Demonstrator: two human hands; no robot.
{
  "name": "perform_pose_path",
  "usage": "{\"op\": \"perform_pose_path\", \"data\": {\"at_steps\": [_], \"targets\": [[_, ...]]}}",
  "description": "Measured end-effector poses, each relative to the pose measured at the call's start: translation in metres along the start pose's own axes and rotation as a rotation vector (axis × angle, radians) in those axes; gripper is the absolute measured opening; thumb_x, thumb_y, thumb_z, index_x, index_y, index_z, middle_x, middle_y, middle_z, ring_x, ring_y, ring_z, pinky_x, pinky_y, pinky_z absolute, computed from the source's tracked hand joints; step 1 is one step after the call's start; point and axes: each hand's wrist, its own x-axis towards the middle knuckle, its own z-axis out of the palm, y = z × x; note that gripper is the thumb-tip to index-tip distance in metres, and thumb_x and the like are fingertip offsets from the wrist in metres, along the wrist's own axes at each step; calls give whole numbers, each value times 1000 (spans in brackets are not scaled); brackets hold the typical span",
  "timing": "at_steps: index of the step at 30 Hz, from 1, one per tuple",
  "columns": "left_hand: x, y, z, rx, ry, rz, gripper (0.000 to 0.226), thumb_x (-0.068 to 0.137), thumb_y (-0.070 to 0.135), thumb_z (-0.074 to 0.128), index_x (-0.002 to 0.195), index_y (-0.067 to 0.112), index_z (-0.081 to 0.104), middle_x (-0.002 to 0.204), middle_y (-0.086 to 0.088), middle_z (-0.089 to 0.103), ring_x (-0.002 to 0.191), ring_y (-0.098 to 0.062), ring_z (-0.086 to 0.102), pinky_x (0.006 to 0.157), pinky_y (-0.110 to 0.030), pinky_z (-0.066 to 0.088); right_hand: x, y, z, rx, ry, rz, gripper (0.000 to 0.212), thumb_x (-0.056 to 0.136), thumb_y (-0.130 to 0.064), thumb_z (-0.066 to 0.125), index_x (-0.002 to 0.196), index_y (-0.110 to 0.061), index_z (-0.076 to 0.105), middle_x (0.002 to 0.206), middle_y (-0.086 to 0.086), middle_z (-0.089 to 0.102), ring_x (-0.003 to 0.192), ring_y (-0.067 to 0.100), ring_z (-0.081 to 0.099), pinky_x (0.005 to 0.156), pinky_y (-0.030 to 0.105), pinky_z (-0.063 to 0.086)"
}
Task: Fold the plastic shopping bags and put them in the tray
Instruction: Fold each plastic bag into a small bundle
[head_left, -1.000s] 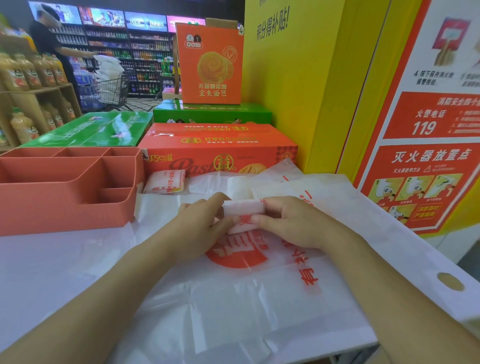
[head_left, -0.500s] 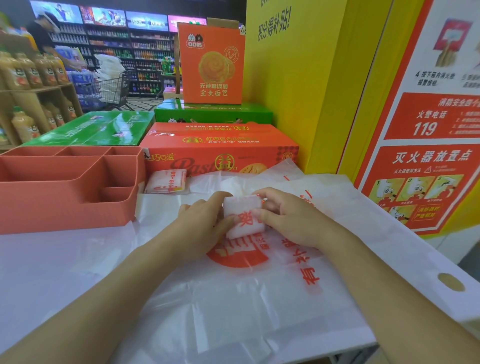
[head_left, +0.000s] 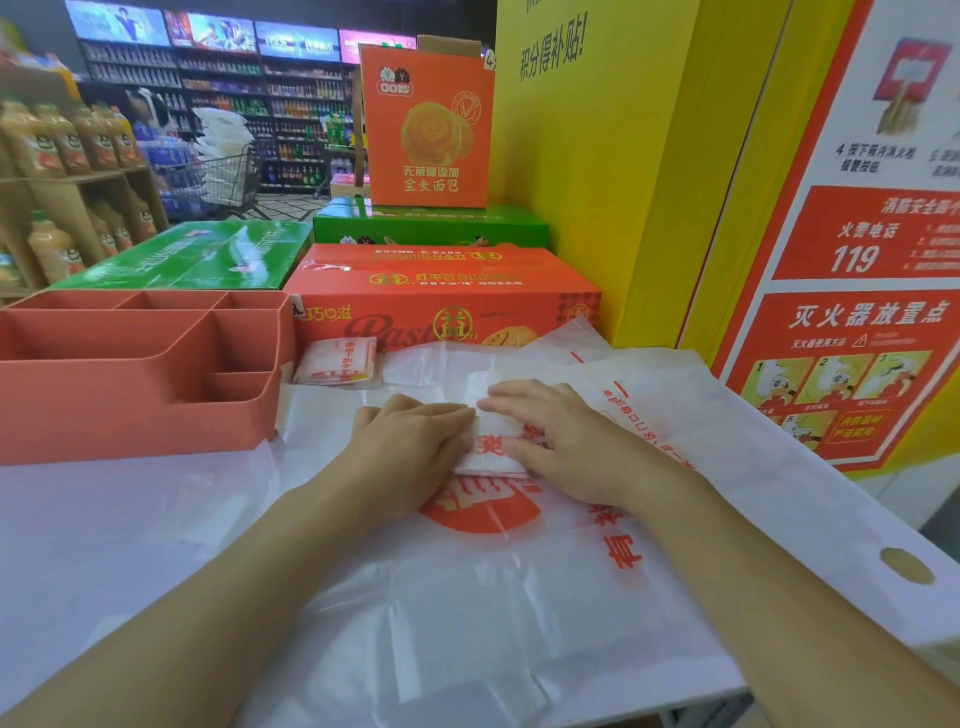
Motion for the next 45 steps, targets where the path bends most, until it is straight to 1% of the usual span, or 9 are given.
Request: {"op": "perform_pose_path", "data": {"at_steps": [12,19,22,25,29,36,39,42,45], "targets": [[1,3,-3,124,-217,-28,47,104,54,15,148,47,31,155,34,23,142,-17,23,111,-44,16,-1,-11,-4,-319,-360,50,55,111,-35,21,163,-28,4,169,-14,-8,154,11,-17,125,34,-6],[-3,4,-4,124,-214,10,48,105,54,17,149,40,29,158,28,21,144,-20,21,113,-46,17,-8,-14,-5,-297,-357,55,62,109,-39,28,162,-35,-3,165,-22,-13,150,4,-21,121,30,-10],[-4,-1,-5,38,-156,42,48,101,60,26,141,39,43,158,26,25,142,-18,23,111,-43,18,-16,-16,-11,-188,-283,126,73,100,-43,48,159,-47,6,167,-20,-4,155,7,-3,125,36,7],[-7,-5,-9,16,-146,75,77,79,85,25,141,45,45,148,30,41,136,-10,26,108,-38,16,-17,-16,-15,-150,-209,137,78,90,-40,59,157,-49,18,167,-13,17,150,13,28,119,40,31],[-4,-5,-12,78,-144,68,87,67,88,28,141,47,45,144,30,46,133,-10,29,107,-37,16,-17,-13,-15,-128,-200,114,78,87,-35,61,155,-45,26,162,-15,28,145,11,35,115,36,35],[-3,-3,-14,-2,-93,56,80,72,82,15,132,48,55,135,28,55,131,-9,33,110,-39,15,-15,-6,-16,-84,-149,18,44,86,-24,59,129,-35,57,125,-6,61,118,13,55,100,42,47],[-2,-3,-15,-88,-77,45,58,85,76,12,104,54,63,99,30,62,116,-10,44,107,-42,21,-11,1,-11,-1,-3,-35,9,96,-34,58,97,-30,67,89,-10,65,86,9,60,79,43,52],[0,-3,-16,-160,-17,23,51,100,64,18,75,42,56,72,16,58,96,-11,49,103,-47,29,-8,4,-10,112,76,-26,20,97,-40,62,85,-23,63,76,-7,63,72,11,58,70,40,50],[2,-3,-15,-171,4,-29,57,95,71,21,81,27,55,76,8,60,91,-7,49,99,-41,30,-5,5,-7,191,144,1,26,95,-38,68,80,-20,57,65,-11,53,58,5,47,57,27,39]]}}
